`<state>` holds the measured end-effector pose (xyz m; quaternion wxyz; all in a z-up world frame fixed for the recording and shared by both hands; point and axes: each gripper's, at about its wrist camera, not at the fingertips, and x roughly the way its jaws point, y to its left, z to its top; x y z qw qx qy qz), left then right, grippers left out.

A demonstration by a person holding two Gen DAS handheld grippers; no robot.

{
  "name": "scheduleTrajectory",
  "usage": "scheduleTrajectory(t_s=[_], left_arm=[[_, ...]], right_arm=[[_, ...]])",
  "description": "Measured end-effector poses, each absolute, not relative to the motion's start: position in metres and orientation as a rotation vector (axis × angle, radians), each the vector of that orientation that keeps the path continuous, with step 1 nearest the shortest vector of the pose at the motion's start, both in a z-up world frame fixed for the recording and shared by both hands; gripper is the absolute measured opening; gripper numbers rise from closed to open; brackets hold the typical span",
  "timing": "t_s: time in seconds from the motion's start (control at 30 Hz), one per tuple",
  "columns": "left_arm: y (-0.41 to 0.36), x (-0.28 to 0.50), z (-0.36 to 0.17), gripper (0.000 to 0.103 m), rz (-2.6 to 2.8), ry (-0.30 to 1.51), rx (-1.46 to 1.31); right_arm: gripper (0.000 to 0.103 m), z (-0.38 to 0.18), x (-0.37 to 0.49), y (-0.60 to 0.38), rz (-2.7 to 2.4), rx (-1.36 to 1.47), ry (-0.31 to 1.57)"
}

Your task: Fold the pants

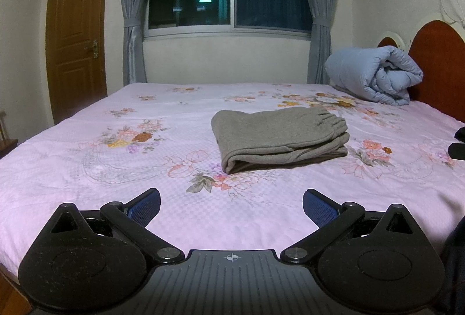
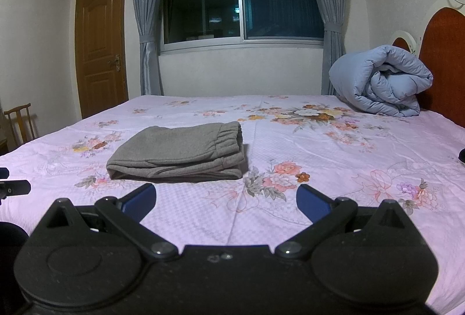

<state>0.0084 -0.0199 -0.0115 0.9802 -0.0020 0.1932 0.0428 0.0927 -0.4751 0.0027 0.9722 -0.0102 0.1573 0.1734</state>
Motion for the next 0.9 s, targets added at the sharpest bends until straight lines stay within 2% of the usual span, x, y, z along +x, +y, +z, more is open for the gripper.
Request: scheduleTrajectory(t_s=[0.9], left_arm=[[-0.0192, 0.0078, -0.0116, 0.103, 0.079, 0.387, 0.005]], right_arm=[[0.097, 0.0024, 0.0929, -0.4757, 0.355, -0.026, 0.32]])
